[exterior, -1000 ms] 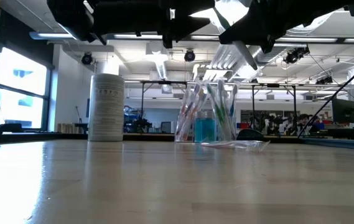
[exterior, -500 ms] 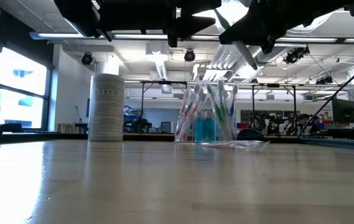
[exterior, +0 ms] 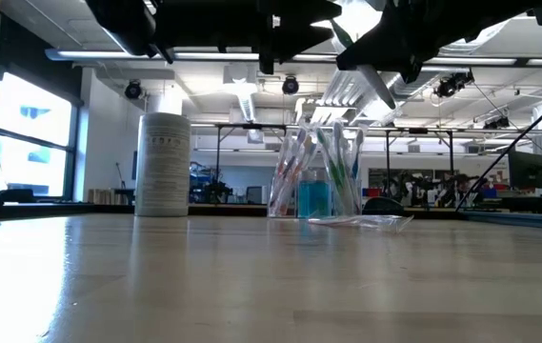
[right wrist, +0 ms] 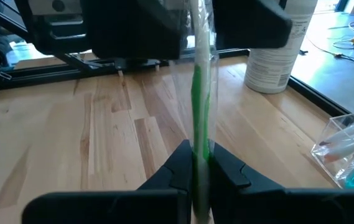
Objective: Pick & Place toothbrushing station
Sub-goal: Put the green toothbrush into the transparent organizer
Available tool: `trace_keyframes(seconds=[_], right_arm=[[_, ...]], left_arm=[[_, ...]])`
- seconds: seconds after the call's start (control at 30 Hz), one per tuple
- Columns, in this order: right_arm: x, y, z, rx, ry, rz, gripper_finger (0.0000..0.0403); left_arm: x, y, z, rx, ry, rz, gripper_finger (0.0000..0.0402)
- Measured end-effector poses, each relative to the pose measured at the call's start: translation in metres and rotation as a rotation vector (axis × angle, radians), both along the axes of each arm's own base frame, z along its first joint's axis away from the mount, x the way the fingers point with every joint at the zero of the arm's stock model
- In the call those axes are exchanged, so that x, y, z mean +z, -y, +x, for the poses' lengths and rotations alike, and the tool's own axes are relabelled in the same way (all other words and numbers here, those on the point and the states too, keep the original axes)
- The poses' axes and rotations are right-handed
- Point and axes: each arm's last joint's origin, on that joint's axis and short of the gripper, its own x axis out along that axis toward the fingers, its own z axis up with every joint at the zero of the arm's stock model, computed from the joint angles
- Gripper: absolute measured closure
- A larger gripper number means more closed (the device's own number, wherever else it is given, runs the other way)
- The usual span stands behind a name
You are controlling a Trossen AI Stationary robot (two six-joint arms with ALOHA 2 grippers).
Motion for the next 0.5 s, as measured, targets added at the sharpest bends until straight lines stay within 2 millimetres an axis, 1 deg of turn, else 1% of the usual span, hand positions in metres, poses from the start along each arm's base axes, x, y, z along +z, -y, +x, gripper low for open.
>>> trace_keyframes(seconds=[0.17,0.33,0.37,0.4,0.5], right_arm=[[0.0000,0.0000,0.0000,-0.001,0.001,0.002,0.0386],[0.0000,0.0002,0.0000,-0.006,0.002,0.005,0.0386],[-0.0001,0.0003,0.0000,-0.007,0.001,0.005,0.0385],[-0.0001,0.0002,-0.0001,-0.007,0.001,0.008,0.0384],[-0.0001,0.0002,-0.0001,-0.007,0.003,0.012,0.0374]], left_arm=[[0.0000,0.0000,0.0000,0.001,0.000,0.003,0.0267],[0.0000,0.0003,0.0000,0.002,0.000,0.032,0.0372],[0.0000,0.0004,0.0000,0.000,0.000,0.031,0.0384],[0.0000,0.0004,0.0000,0.000,0.000,0.030,0.0388],[0.0000,0.0004,0.0000,0.000,0.000,0.029,0.0386]])
